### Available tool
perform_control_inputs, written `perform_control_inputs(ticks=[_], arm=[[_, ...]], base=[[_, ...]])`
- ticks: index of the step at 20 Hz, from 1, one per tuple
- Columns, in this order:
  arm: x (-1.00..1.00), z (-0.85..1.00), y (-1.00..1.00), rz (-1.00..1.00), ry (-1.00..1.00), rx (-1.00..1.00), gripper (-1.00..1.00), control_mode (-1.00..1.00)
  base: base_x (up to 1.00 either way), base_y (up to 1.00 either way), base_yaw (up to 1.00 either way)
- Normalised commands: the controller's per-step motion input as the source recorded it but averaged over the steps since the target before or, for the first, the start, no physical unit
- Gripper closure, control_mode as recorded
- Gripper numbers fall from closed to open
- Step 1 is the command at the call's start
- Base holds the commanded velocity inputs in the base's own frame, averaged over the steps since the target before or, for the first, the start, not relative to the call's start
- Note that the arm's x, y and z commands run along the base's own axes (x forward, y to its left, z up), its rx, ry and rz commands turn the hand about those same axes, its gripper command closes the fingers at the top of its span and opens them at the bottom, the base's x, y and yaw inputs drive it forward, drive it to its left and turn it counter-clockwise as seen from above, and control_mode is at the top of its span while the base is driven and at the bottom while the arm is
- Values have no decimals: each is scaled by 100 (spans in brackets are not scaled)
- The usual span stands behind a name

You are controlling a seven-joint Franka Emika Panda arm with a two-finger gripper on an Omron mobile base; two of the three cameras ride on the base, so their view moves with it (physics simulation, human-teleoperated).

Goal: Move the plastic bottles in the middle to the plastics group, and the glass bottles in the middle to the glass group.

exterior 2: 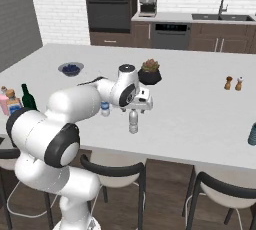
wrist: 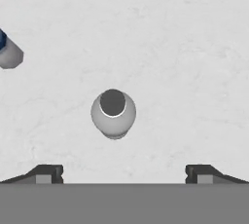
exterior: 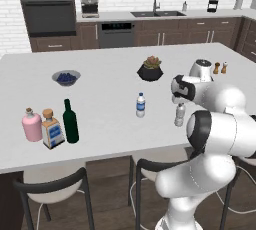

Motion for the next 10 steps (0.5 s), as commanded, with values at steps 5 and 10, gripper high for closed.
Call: perform_control_inputs(ticks=[5, 10], arm=[[5, -16, 0, 0, 0, -13, -100, -100], [12, -25, -5, 0, 0, 0, -100, -100]], base=[[0, 0, 0], [0, 0, 0]])
